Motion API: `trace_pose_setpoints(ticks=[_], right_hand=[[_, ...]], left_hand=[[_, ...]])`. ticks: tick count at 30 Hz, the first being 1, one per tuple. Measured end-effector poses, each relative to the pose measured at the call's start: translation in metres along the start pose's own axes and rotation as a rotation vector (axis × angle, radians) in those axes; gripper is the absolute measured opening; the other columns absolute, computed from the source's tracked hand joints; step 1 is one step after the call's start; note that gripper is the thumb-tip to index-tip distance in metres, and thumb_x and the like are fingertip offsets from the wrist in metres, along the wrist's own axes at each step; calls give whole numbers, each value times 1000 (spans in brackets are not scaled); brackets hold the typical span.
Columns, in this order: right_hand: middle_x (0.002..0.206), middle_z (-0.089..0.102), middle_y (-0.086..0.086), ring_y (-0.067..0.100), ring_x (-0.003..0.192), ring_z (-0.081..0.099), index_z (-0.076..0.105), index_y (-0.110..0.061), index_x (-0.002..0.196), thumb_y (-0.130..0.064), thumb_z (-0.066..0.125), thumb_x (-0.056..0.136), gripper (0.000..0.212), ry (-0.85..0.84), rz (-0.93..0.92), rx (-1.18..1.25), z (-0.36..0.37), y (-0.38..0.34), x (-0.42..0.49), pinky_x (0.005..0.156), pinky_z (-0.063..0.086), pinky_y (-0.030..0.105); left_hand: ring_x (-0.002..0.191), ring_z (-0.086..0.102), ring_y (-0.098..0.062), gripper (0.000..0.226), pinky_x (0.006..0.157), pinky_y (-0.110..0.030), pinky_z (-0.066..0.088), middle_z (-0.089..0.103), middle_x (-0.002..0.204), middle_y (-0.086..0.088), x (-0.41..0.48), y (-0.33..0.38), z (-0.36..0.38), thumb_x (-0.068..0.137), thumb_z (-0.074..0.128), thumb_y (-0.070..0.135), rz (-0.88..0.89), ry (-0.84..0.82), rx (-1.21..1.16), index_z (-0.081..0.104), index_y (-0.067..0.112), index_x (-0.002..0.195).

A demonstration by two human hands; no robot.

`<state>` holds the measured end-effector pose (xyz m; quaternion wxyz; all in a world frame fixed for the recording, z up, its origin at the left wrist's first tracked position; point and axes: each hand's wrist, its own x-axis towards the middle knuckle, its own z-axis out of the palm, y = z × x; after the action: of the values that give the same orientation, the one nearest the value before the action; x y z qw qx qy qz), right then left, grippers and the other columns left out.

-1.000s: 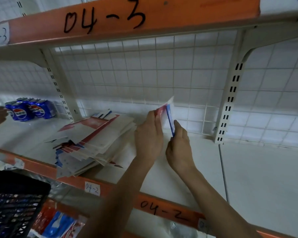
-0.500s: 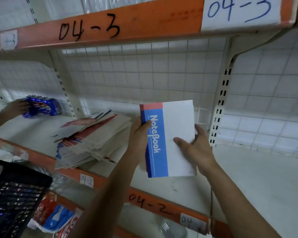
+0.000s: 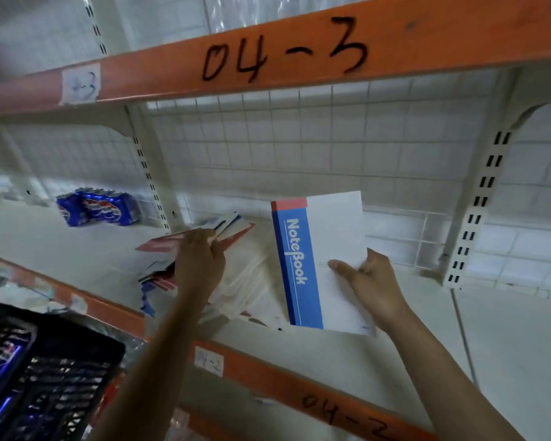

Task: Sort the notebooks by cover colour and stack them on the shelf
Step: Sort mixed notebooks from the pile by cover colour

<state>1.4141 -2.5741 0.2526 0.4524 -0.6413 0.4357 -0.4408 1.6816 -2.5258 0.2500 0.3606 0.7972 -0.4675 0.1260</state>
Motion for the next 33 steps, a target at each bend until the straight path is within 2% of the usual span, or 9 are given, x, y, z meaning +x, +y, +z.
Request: trace_pose_setpoints(ticks=[5, 9, 13, 16, 21, 23, 25, 29, 33], right_hand=[[96, 66, -5, 5, 79, 62, 61, -19, 99, -22, 68, 84, 16, 28, -5, 22, 36, -9, 16, 61, 46, 20], [98, 68, -4, 13, 82, 65, 63, -17, 100, -20, 70, 83, 19, 48, 25, 37, 56, -9, 28, 69, 50, 29], [94, 68, -6, 16, 83, 65, 62, -18, 98, -17, 71, 81, 19, 87, 59, 85, 67, -7, 36, 75, 50, 32], [90, 66, -10, 13, 80, 63, 62, -21, 94, -14, 71, 81, 17, 107, 54, 95, 69, -7, 39, 70, 47, 29], [87, 66, -12, 13, 80, 64, 61, -22, 89, -12, 69, 82, 15, 105, 68, 113, 69, -7, 40, 66, 48, 27], [89, 66, -10, 14, 82, 64, 61, -22, 91, -13, 69, 82, 14, 114, 83, 114, 68, -6, 40, 69, 49, 30], [91, 67, -8, 16, 83, 64, 62, -20, 93, -14, 70, 82, 15, 126, 94, 113, 67, -4, 38, 72, 49, 32], [87, 66, -13, 11, 78, 63, 60, -22, 90, -15, 68, 83, 13, 114, 75, 77, 63, -3, 31, 61, 46, 25], [87, 65, -13, 9, 78, 62, 61, -22, 93, -15, 68, 84, 14, 122, 79, 59, 58, -2, 26, 58, 44, 24]], left_hand=[[107, 59, -26, 35, 91, -33, 47, 62, 118, -15, 33, -64, -16, 99, 45, 27, -185, -138, 272, 57, 2, 120], [100, 64, -32, 59, 93, -45, 49, 65, 110, -17, 55, -115, -1, 92, 35, 58, -368, -424, 156, 56, 8, 117], [101, 62, -26, 47, 97, -45, 45, 64, 104, -10, 53, -113, 0, 101, 25, 44, -307, -500, 190, 55, 8, 105], [81, 68, -23, 39, 79, -37, 51, 69, 84, -6, 52, -104, 4, 97, 38, 43, -262, -458, 135, 57, 12, 83], [54, 45, -9, 35, 64, -31, 51, 56, 67, -1, 45, -70, 7, 95, 43, 25, 185, -294, -53, 63, 5, 73], [59, 41, -2, 18, 62, -19, 43, 57, 89, 2, 50, -58, 2, 95, 48, 10, 200, -408, -86, 65, 8, 99], [75, 49, -4, 26, 77, -11, 38, 59, 112, -1, 59, -61, 5, 95, 52, 11, 193, -485, 19, 57, 10, 121], [126, 43, -22, 64, 103, -40, 41, 42, 138, -1, 76, -71, 14, 82, 70, 31, 206, -519, 77, 39, 25, 137], [129, 41, -22, 78, 102, -45, 44, 37, 144, 3, 79, -57, 15, 79, 69, 48, 288, -701, 39, 29, 30, 144]])
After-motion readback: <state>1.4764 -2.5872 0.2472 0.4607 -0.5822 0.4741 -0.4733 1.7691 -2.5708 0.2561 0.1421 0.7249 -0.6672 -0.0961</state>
